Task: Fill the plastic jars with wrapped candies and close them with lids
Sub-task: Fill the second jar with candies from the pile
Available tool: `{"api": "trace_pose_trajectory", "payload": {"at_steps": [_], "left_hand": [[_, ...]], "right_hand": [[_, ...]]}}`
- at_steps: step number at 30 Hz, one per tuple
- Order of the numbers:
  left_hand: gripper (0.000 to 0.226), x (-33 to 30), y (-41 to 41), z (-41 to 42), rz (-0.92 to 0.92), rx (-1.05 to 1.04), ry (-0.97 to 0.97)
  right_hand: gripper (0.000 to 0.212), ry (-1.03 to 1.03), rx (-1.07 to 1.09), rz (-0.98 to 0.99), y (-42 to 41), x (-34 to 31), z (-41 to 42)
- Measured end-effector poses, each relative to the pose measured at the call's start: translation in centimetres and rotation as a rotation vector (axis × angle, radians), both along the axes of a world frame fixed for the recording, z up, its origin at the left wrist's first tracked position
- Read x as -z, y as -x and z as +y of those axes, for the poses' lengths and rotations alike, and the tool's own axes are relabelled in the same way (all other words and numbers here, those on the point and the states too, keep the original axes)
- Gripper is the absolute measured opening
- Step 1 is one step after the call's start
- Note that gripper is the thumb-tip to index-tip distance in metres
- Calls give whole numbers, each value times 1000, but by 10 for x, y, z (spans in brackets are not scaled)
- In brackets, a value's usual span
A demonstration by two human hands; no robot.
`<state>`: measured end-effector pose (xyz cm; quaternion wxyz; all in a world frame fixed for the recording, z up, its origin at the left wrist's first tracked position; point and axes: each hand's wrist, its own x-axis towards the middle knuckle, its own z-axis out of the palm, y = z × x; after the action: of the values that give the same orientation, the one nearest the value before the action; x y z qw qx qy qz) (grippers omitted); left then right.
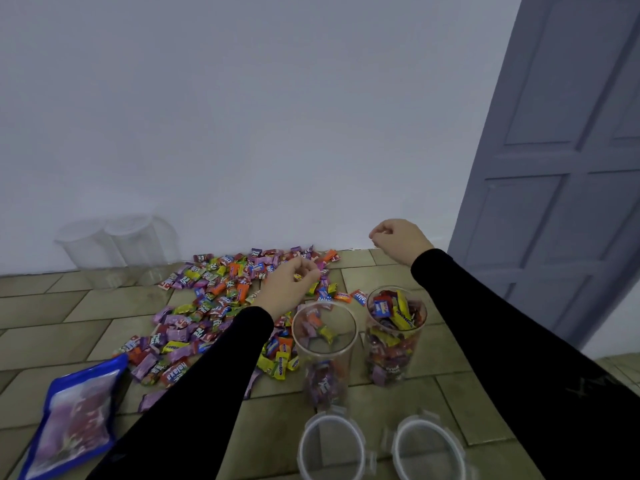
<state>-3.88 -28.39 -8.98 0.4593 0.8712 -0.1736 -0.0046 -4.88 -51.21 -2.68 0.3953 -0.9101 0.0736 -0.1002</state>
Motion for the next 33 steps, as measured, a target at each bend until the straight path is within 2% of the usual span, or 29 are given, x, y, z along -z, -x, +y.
{"api": "trace_pose_trajectory", "payload": {"at_steps": [4, 8, 11, 13, 16, 20, 21, 24, 27, 31, 33], "left_hand": [[20, 19, -16, 1, -32, 46, -204], [42, 34, -28, 2, -3, 123, -368], [55, 41, -33, 1, -51, 129, -468], [68, 47, -37, 1, -99, 120, -560], [102, 56, -41, -2, -74, 181, -704], [120, 67, -46, -9, -22, 231, -749], [120, 70, -48, -10, -6, 232, -751], [93, 78, -52, -16, -32, 158, -717], [77, 85, -60, -20, -98, 87, -723], [57, 94, -66, -23, -150, 42, -777], [52, 98, -66, -26, -176, 0, -774]], "right_hand": [[24, 162, -11, 161, -19, 29, -23], [20, 229, -47, 247, -35, 52, -33], [13, 196, -155, 320, -40, 64, -35], [16, 219, -228, 361, -44, 74, -34], [20, 300, -311, 420, -54, 92, -28], [22, 359, -441, 464, -73, 120, -19], [26, 364, -446, 452, -75, 123, -15], [28, 293, -433, 418, -83, 129, -2], [35, 295, -512, 373, -92, 129, 7], [57, 362, -593, 185, -98, 138, 10], [61, 410, -618, 115, -102, 149, 11]]}}
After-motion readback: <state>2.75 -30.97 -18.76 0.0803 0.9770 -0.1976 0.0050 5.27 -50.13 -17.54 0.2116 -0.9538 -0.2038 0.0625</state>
